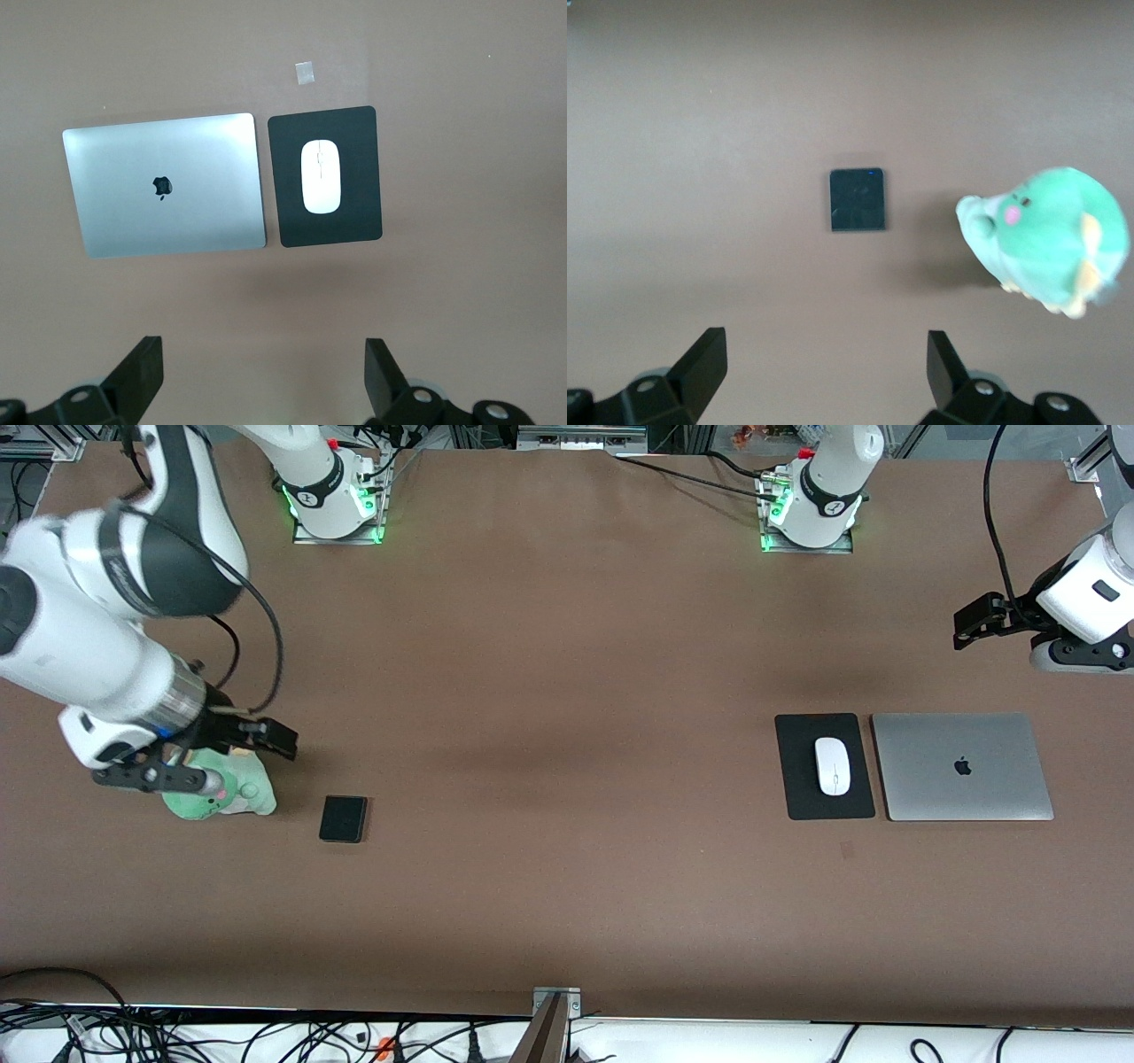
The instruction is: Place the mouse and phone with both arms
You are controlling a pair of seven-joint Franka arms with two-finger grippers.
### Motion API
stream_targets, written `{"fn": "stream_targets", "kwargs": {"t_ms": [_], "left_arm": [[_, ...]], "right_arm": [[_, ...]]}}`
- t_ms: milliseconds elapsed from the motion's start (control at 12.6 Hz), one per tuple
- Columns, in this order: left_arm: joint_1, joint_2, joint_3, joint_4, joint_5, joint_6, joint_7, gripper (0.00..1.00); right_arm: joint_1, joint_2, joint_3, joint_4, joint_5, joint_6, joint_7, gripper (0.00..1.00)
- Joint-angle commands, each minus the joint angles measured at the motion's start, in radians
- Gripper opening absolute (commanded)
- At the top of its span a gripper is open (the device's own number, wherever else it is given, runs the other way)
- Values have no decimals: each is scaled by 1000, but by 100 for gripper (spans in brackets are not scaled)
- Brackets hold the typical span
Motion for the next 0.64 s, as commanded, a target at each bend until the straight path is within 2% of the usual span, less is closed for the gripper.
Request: {"fn": "stream_targets", "kwargs": {"t_ms": [0, 239, 398, 557], "left_arm": [[-6, -4, -7, 28, -23, -7, 2, 100], [-9, -4, -7, 34, -26, -10, 6, 100], [-9, -4, -7, 34, -27, -12, 5, 100], [-9, -4, -7, 35, -28, -12, 5, 100]], "right_arm": [[-17, -86, -2, -36, 2, -59, -43, 100], [-38, -155, 1, -54, -7, -136, -66, 100], [-40, -229, 1, -126, -18, -135, -80, 100], [-42, -261, 4, -165, -53, -130, -85, 100]]}}
